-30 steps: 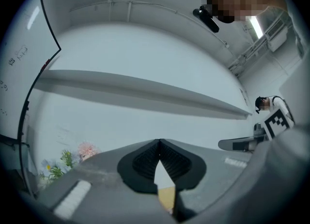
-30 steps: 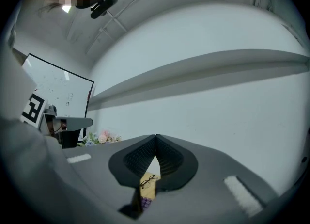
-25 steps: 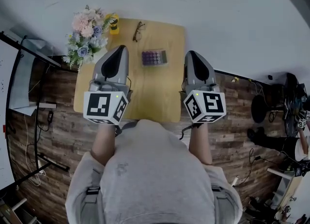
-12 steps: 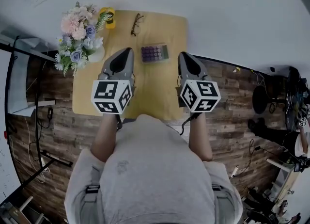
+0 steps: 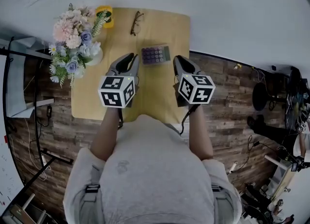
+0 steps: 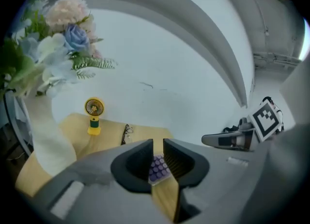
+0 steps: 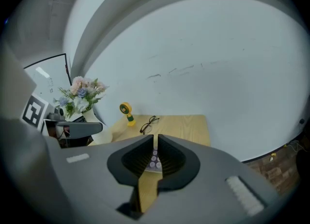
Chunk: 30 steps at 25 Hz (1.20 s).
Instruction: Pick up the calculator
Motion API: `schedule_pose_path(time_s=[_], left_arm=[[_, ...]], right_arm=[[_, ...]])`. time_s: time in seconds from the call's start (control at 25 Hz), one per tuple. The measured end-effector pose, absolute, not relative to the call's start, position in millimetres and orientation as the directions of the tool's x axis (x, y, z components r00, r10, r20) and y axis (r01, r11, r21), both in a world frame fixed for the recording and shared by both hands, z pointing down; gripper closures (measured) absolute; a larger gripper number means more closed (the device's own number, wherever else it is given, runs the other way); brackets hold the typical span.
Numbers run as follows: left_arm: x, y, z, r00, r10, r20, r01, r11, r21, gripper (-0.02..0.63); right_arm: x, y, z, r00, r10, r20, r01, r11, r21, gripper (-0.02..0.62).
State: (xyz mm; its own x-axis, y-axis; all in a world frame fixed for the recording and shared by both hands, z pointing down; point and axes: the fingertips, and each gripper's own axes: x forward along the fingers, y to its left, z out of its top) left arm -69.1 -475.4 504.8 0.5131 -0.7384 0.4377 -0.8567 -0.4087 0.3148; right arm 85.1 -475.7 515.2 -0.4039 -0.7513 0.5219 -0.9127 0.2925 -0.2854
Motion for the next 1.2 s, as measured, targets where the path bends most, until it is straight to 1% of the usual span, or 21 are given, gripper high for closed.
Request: schedule_pose_path(time_s=[0.32,0.48,0.76,0.88,1.0,1.12,1.2], left_arm=[[-60,-485,556,0.550,-0.646,0.530,-0.833,-0.381,0.401,0.496],[-54,-486,582,0.568,-0.598,0.565,-0.819,-0.345,0.458,0.456],[-47,-492,613,0.571,-0.564,0.596,-0.810,-0.268,0.522,0.397],[-43,-495,620,0.573,-0.554,0.604,-0.806,-0.246,0.539,0.390],[-41,-499,629,0.572,-0.542,0.616,-0.804,-0.226,0.549,0.368],[-39,-501,637,0.573,-0.530,0.625,-0.802,-0.207,0.561,0.366],[-38,-503,641,0.572,-0.528,0.628,-0.801,-0.194,0.567,0.352]], right_arm=[[90,-496,561,-0.390,-0.686,0.615,-0.919,0.246,-0.309,0.519],[89,-500,581,-0.394,-0.655,0.645,-0.917,0.228,-0.328,0.489],[93,-509,605,-0.392,-0.619,0.681,-0.916,0.195,-0.350,0.459],[93,-512,615,-0.393,-0.599,0.698,-0.916,0.188,-0.354,0.449],[92,-517,623,-0.393,-0.583,0.711,-0.916,0.186,-0.354,0.442],[93,-521,631,-0.391,-0.569,0.724,-0.918,0.178,-0.355,0.425],[93,-523,635,-0.391,-0.561,0.729,-0.917,0.169,-0.362,0.414]])
